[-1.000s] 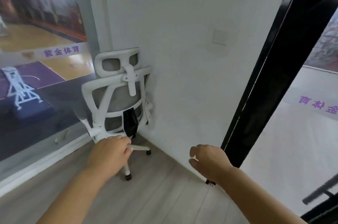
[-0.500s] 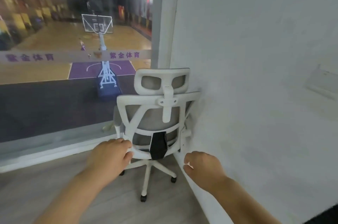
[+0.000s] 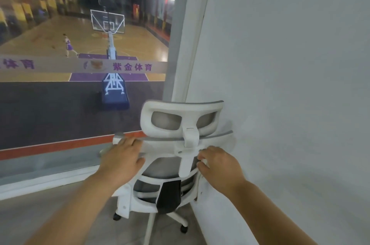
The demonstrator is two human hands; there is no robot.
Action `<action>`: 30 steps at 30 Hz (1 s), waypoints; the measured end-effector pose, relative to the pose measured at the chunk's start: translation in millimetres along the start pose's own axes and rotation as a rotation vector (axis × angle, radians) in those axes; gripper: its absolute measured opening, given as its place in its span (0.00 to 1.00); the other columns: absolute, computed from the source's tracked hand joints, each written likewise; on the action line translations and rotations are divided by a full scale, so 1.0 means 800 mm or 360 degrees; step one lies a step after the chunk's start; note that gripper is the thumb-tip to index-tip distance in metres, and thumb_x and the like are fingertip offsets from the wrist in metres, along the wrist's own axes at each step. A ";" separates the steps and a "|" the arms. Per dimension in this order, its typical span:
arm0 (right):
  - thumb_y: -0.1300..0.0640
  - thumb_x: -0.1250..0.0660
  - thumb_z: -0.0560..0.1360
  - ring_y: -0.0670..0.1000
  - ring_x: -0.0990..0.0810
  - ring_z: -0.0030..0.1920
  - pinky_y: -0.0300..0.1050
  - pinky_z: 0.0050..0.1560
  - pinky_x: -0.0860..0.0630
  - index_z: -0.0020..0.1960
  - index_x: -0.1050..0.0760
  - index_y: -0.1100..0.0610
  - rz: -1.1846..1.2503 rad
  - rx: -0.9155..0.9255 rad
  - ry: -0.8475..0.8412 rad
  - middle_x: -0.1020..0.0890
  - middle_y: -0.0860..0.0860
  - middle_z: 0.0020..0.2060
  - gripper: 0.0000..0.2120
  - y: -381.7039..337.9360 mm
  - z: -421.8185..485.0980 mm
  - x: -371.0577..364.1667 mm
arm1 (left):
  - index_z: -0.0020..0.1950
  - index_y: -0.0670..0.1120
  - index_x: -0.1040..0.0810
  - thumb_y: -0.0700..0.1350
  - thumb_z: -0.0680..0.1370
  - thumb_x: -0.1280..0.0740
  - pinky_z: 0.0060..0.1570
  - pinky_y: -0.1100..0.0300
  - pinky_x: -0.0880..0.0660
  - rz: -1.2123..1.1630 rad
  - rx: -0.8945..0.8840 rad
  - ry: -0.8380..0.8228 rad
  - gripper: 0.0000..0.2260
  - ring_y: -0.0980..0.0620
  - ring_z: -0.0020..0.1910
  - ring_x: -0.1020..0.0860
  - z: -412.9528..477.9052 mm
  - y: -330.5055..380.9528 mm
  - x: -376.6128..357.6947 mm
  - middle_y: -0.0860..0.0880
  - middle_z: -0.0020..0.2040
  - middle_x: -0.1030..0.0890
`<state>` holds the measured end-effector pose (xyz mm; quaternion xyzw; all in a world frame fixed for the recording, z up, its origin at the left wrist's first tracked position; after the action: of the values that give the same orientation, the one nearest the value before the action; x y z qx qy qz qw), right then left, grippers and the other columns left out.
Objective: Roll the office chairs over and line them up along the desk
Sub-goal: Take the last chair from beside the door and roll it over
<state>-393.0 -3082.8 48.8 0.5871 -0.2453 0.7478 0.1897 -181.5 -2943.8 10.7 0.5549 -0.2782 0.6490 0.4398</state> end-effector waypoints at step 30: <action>0.35 0.33 0.66 0.47 0.53 0.75 0.50 0.76 0.56 0.76 0.52 0.52 0.0141 0.0780 -0.0139 0.44 0.49 0.75 0.49 0.094 0.031 -0.067 | 0.52 0.45 0.23 0.59 0.71 0.32 0.59 0.47 0.28 0.0089 0.0503 0.0227 0.20 0.44 0.52 0.23 -0.091 0.062 -0.031 0.48 0.48 0.21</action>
<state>-404.0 -3157.8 -9.7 0.6359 -0.0901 0.7665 -0.0021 -259.4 -2911.3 -23.4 0.5618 -0.1562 0.7344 0.3475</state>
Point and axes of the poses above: each hand's wrist, its own z-axis towards the middle knuckle, its own x-axis out of the back of the hand, y = z × x, the point moved 2 cm from there along z, towards the middle knuckle
